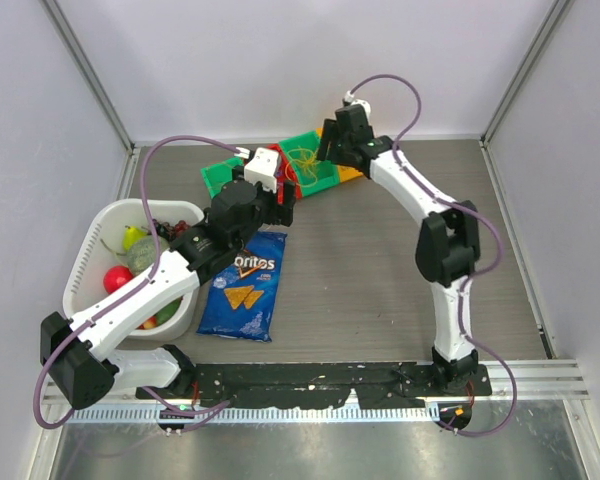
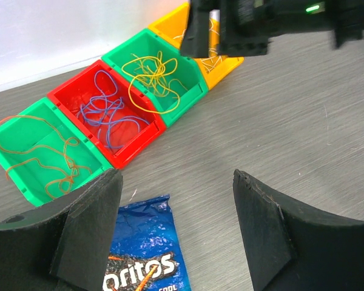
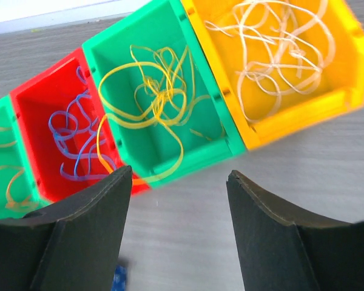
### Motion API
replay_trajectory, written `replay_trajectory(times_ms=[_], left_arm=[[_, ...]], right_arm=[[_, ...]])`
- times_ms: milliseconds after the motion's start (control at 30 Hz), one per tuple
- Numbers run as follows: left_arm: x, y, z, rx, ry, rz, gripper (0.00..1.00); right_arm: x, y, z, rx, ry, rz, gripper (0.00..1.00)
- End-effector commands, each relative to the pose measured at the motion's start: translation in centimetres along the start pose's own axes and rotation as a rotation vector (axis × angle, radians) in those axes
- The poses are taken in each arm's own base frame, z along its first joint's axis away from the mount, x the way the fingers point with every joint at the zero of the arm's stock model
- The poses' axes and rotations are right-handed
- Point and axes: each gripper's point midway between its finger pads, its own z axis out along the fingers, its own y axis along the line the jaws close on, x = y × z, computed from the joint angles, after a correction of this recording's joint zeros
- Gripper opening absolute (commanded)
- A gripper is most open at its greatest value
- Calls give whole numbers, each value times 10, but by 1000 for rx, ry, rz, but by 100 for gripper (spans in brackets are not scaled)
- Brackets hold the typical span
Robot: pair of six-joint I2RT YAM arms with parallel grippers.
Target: Untangle the cables
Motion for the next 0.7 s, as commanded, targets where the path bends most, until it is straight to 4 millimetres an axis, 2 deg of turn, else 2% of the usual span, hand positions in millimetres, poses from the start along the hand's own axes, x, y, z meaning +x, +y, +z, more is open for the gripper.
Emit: replay_trajectory(times_ms=[0, 33, 67, 100, 133, 167, 200, 233, 267, 300, 333, 367, 400, 467, 533, 633, 667], left_arm=[[-14, -2, 0, 10, -53, -35, 77], [-14, -2, 0, 11, -51, -34, 77], [-12, -2, 1, 12, -50, -35, 77], [-12, -3, 0, 19, -50, -37, 78], [-11, -4, 1, 22, -53, -40, 77], [-12, -4, 0, 28, -61, -44, 78], [-14, -6, -1, 35, -72, -51, 78], [-15, -7, 0, 44, -80, -58, 77], [-13, -9, -2, 54, -80, -64, 78], [-16, -11, -1, 66, -99, -77, 77], [-17, -14, -2, 80, -113, -86, 78], [-18, -17, -3, 99, -129, -96, 78], [-17, -20, -4, 120, -142, -103, 78], [-18, -24, -7, 151, -177, -113, 78], [-23, -26, -11, 169, -222, -119, 80], [-33, -30, -25, 206, -314, -112, 83], [-39, -30, -29, 213, -351, -113, 86]], right_arm=[[-17, -14, -70, 15, -65, -52, 69], [-24, -11, -91, -10, -101, -52, 70], [13, -29, -88, 19, -33, -68, 70], [-5, -19, -115, -37, -115, -65, 71], [36, -38, -116, -29, -60, -94, 72], [19, -32, -142, -77, -157, -75, 73], [59, -53, -143, -59, -112, -77, 77], [38, -46, -174, -115, -221, -58, 80], [74, -63, -173, -97, -173, -65, 81], [67, -65, -196, -117, -232, -51, 81], [87, -79, -197, -91, -211, -49, 81], [85, -83, -215, -98, -246, -42, 82], [92, -92, -228, -84, -261, -40, 83], [104, -104, -236, -62, -263, -43, 85], [97, -109, -265, -87, -341, -39, 86], [96, -108, -289, -138, -407, -18, 86], [87, -105, -307, -178, -471, -1, 86]])
